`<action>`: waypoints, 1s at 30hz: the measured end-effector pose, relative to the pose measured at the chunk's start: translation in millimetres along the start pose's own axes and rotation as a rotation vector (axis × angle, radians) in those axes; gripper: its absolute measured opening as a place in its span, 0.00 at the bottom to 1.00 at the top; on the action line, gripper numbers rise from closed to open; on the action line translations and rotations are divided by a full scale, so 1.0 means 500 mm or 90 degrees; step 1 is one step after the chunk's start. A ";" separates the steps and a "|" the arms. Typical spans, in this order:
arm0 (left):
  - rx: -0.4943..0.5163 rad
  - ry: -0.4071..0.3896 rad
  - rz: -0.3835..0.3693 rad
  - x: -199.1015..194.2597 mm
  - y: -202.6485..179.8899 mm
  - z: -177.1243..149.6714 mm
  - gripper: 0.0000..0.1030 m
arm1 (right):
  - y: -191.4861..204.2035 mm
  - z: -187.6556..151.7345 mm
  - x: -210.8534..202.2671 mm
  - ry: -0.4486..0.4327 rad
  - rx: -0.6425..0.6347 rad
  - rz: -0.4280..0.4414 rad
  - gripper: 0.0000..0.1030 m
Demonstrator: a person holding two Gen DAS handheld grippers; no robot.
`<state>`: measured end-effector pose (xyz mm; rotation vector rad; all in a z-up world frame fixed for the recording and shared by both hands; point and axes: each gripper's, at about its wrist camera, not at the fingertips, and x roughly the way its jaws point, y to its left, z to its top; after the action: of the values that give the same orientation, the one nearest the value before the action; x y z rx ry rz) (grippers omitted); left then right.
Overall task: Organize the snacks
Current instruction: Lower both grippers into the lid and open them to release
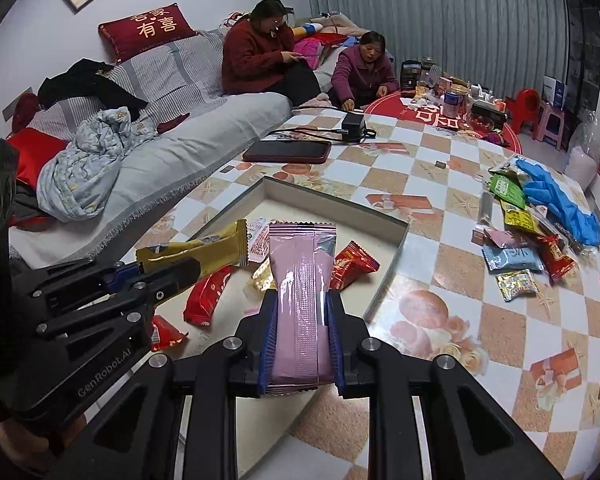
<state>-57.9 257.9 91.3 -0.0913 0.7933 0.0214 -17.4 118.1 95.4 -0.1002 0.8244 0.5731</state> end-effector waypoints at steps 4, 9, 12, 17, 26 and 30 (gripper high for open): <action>0.005 -0.001 0.007 0.005 0.005 0.004 0.12 | 0.007 0.009 0.008 0.003 -0.006 -0.003 0.24; 0.007 -0.003 0.010 0.012 0.012 0.011 0.12 | 0.013 0.022 0.020 0.007 -0.009 -0.006 0.24; 0.008 -0.001 0.012 0.021 0.016 0.016 0.12 | 0.013 0.028 0.033 0.012 -0.008 -0.007 0.24; 0.004 0.007 0.012 0.042 0.028 0.023 0.12 | 0.013 0.038 0.065 0.030 -0.006 -0.008 0.24; -0.036 0.050 -0.004 0.085 0.059 0.010 0.13 | 0.014 0.042 0.131 0.076 -0.004 -0.003 0.24; -0.035 0.044 0.011 0.080 0.060 0.003 0.28 | 0.000 0.044 0.147 0.087 0.029 0.009 0.38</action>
<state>-30.5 287.5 61.5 -0.1375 0.8625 0.0558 36.9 157.6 57.7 -0.0931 0.9714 0.5656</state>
